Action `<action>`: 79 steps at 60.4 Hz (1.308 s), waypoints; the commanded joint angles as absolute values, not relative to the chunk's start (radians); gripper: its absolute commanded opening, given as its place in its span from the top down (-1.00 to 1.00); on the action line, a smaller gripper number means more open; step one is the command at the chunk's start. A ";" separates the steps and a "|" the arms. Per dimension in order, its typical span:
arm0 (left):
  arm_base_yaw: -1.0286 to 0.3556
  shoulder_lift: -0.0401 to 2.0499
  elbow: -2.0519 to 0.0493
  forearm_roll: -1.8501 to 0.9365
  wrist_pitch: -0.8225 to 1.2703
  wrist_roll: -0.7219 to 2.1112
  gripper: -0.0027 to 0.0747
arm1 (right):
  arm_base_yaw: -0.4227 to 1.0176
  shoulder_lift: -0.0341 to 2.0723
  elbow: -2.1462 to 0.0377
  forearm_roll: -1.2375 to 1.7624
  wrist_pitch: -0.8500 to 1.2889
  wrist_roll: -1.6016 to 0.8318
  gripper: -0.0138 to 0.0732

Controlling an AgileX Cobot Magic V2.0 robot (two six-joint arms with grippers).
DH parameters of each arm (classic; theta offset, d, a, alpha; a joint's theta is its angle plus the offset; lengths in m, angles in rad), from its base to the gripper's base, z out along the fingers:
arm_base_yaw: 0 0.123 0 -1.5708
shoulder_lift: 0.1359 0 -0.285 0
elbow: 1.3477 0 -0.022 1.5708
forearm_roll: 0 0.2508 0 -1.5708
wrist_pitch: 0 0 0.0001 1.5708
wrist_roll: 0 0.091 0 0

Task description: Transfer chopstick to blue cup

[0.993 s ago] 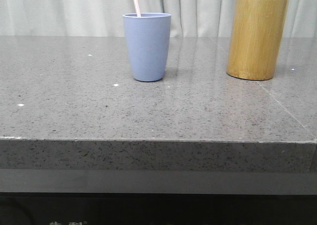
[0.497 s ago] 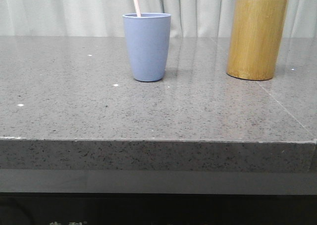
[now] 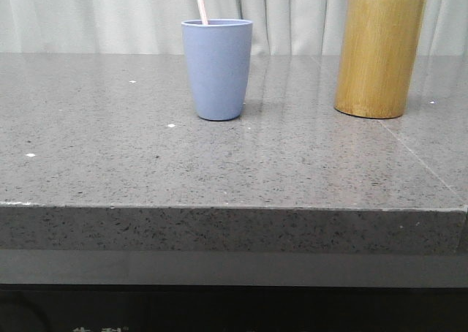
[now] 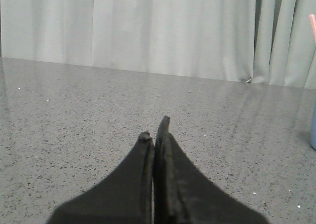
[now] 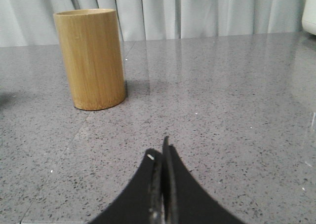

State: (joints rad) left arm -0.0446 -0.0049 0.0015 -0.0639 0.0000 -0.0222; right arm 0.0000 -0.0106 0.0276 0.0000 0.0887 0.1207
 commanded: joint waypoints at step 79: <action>-0.043 -0.029 0.010 -0.063 -0.081 -0.034 0.98 | -0.022 -0.031 0.023 -0.009 0.000 0.119 0.84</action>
